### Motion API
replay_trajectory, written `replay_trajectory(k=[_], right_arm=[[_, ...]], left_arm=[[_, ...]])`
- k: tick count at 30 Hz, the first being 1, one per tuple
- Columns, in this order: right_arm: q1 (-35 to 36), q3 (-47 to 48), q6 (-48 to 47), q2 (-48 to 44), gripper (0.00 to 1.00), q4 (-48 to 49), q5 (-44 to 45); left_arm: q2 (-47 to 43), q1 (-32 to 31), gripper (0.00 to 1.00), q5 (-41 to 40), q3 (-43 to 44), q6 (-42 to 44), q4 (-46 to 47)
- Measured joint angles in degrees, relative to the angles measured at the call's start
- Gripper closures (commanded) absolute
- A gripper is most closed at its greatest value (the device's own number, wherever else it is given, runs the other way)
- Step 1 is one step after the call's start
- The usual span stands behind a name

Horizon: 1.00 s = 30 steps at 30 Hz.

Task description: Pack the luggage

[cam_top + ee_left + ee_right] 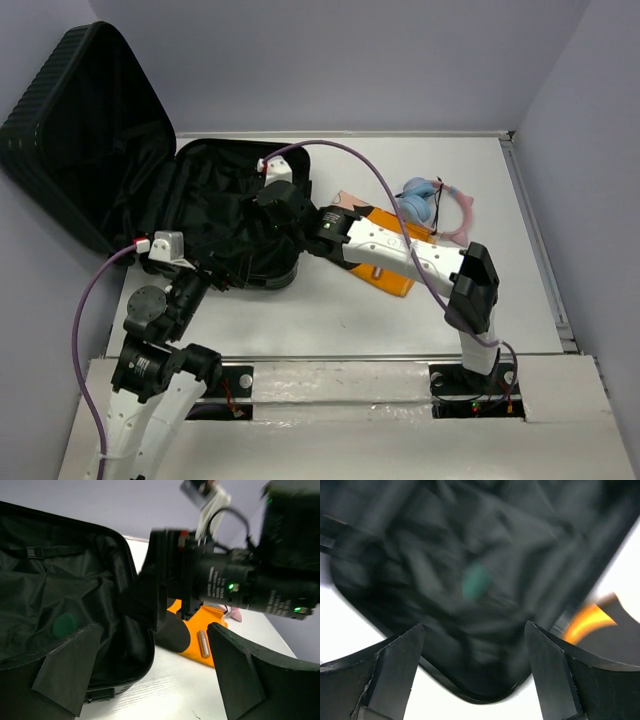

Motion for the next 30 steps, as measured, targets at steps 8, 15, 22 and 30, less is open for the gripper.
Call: replay_trajectory(k=[8,15,22,30], right_arm=[[-9.2,-28.2,3.9,-13.9,0.49,-2.7,1.6],[-23.6,-45.9,7.9,-25.9,0.39,-2.7,3.1],[-24.2,-47.8,9.7,-18.0,0.52,-2.0,2.0],[-24.2,-48.1,11.2,-13.0,0.93,-0.7,0.7]], left_arm=[[-1.4,0.0,0.01,-3.4,0.2,-0.7,-1.0],[-1.4,0.0,0.01,-3.5,0.2,-0.9,-1.2],[-1.4,0.0,0.01,-3.4,0.2,-1.0,-1.2],[-1.4,0.0,0.01,-2.8,0.2,-1.0,-1.2]])
